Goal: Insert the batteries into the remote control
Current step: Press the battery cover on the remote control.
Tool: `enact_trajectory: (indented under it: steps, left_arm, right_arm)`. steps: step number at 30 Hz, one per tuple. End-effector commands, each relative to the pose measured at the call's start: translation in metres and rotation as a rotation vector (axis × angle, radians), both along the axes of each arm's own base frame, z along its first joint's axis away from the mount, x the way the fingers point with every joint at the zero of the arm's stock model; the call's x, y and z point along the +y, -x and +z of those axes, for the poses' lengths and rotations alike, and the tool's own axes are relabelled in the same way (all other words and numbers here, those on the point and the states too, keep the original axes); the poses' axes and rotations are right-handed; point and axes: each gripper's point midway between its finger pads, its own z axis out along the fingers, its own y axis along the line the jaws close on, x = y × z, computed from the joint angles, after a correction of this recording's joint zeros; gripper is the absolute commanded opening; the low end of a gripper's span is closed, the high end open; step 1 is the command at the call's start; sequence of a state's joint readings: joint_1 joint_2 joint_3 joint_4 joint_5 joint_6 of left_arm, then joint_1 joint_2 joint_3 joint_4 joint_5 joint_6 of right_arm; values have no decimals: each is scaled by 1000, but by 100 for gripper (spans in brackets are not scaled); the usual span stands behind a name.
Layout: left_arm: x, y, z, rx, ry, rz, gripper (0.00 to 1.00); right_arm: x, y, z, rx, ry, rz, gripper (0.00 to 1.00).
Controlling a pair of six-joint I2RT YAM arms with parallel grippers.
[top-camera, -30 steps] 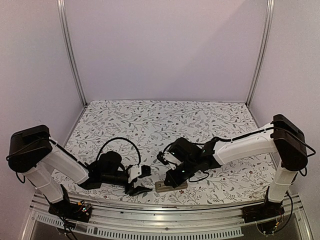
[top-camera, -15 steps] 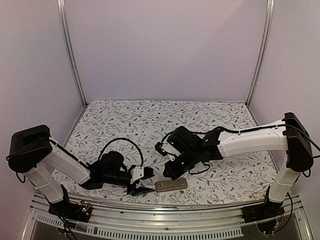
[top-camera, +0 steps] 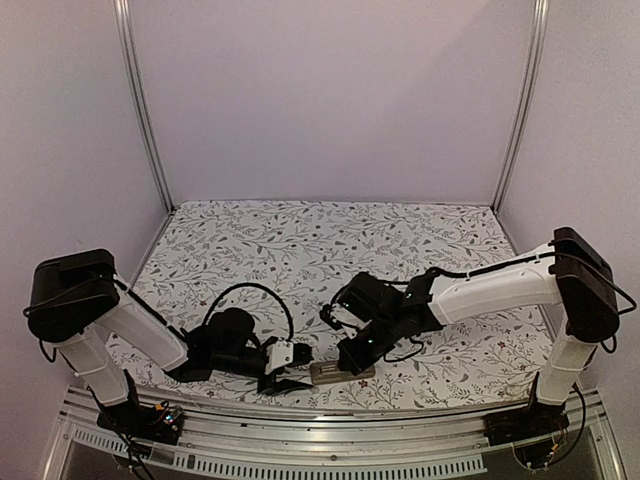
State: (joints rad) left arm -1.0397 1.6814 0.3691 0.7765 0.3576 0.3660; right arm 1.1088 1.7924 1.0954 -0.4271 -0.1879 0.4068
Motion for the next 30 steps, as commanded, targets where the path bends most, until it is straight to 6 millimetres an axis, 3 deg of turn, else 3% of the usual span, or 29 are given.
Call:
enact_trajectory:
  steps: [1, 11, 13, 16, 20, 23, 25, 30]
  left_arm:
    - [-9, -2, 5, -36, 23, -9, 60]
    - [-13, -4, 8, -52, 39, -16, 60]
    - [-15, -5, 8, -52, 42, -18, 60]
    - [-16, -5, 8, -52, 44, -19, 59]
    - [-12, -4, 8, -61, 39, -13, 59]
    - [-5, 1, 11, -73, 42, -24, 61]
    - [1, 4, 14, -74, 46, -22, 61]
    - [14, 7, 15, -82, 45, 0, 63]
  right_arm:
    - [3, 3, -25, 33, 26, 9, 0]
    - [-25, 15, -41, 66, 89, -16, 0]
    - [-20, 12, -32, 45, 72, -5, 0]
    - [5, 3, 2, -10, -24, 59, 2]
    - [30, 1, 58, -118, -187, 191, 28]
    - [29, 7, 85, -210, -252, 327, 59]
    - [17, 15, 77, -254, -226, 440, 68]
    - [-2, 29, 46, -328, -154, 718, 74]
